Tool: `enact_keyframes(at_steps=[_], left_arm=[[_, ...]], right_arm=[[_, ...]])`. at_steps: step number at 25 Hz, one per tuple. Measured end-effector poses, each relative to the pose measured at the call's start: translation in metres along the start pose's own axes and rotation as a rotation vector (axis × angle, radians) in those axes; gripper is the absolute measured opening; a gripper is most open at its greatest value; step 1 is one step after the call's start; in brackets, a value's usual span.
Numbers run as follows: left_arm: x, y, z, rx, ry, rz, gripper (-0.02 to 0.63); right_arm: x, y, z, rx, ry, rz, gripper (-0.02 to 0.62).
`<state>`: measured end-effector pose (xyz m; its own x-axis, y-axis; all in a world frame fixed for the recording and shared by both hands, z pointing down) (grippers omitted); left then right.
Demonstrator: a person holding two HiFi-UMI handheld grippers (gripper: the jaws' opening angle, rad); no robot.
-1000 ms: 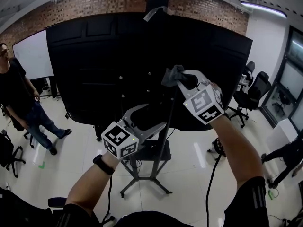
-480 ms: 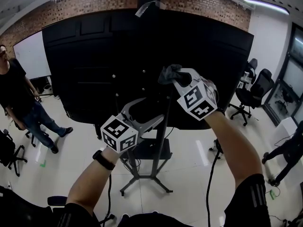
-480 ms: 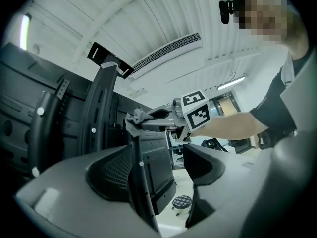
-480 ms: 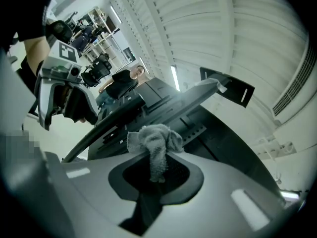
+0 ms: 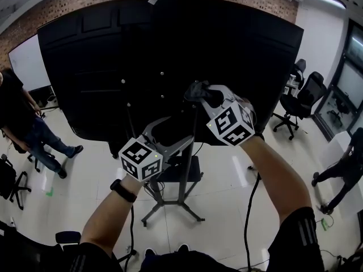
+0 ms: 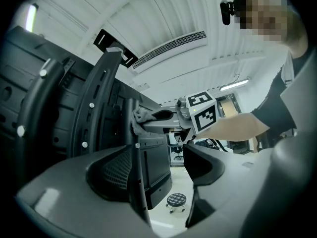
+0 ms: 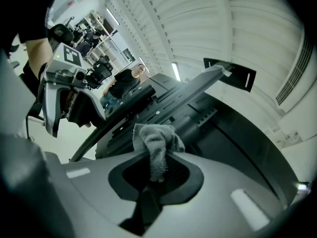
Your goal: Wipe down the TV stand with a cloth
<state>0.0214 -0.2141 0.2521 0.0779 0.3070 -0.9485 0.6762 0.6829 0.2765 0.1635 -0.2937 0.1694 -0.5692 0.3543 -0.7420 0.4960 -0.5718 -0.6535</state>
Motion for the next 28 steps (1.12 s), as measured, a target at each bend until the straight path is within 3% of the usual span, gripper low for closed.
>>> enact_keyframes(at_steps=[8,14,28], left_arm=[[-0.022,0.010,-0.001,-0.001,-0.035,-0.012,0.350],[-0.049,0.010,-0.006,0.005,-0.073,-0.046,0.350],[-0.106,0.022,-0.014,0.004,-0.133,-0.129,0.350]], right_arm=[[-0.040,-0.033,0.007,0.057,-0.050,0.037,0.037],[-0.059,-0.049,0.010,0.055,-0.046,0.061,0.037],[-0.118,-0.105,0.025,0.140,-0.126,0.108,0.037]])
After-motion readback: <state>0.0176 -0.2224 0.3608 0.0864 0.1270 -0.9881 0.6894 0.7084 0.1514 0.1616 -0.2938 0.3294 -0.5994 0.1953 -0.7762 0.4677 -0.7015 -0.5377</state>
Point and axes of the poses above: the fingertips, and each gripper's own axes: z forward along the fingers, y to its right, x out of its top, the point moved 9 cm from there along -z, backward along the fingers, and after that the axes turned 12 degrees about z, right-handed, at the moved point
